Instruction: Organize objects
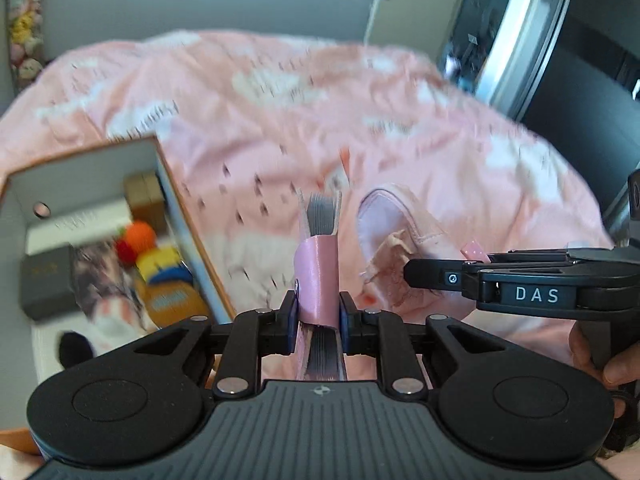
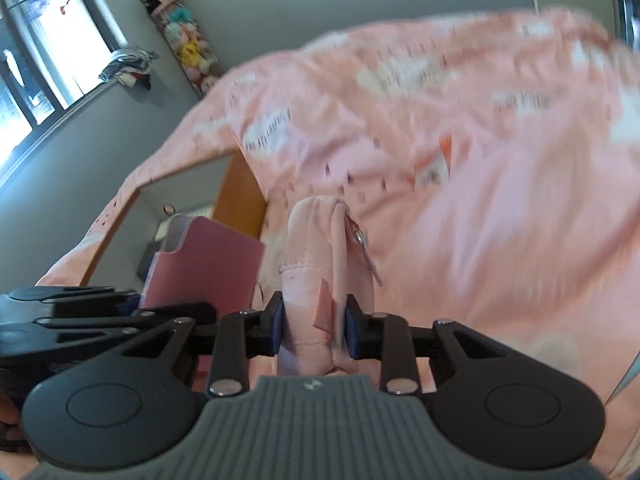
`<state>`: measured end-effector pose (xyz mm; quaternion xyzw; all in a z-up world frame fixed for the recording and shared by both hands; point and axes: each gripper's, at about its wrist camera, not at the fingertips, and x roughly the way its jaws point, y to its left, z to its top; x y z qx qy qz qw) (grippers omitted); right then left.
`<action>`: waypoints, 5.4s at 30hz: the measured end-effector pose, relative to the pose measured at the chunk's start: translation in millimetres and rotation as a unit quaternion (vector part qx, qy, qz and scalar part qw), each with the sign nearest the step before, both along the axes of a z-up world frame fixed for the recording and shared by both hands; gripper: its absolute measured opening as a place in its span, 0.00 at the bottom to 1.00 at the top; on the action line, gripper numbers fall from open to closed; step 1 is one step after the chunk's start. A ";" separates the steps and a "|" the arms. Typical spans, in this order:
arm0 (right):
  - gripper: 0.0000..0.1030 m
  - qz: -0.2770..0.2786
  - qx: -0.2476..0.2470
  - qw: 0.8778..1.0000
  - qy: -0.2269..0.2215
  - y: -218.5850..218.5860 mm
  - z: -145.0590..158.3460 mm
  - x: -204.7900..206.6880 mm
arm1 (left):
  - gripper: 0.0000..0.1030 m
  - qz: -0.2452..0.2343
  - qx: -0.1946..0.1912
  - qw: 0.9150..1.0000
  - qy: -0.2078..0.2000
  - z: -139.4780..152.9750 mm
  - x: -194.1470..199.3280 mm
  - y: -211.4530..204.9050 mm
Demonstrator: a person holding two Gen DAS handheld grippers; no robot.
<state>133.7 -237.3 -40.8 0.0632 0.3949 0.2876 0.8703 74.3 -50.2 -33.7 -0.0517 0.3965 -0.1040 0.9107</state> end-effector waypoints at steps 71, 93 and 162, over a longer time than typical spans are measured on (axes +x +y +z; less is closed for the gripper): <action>0.30 0.164 0.093 0.955 0.228 227.4 -57.0 9.4 | 0.44 0.182 -0.034 0.978 0.096 -0.4 -28.2 196.7; 0.47 0.215 -0.037 0.963 0.159 276.1 -54.3 -22.1 | 0.44 0.245 -0.008 0.966 0.078 -18.0 -36.6 214.2; 0.99 0.048 -0.079 0.993 -0.078 149.5 36.0 -73.6 | 0.96 0.272 0.063 0.959 -0.044 33.4 -86.9 132.9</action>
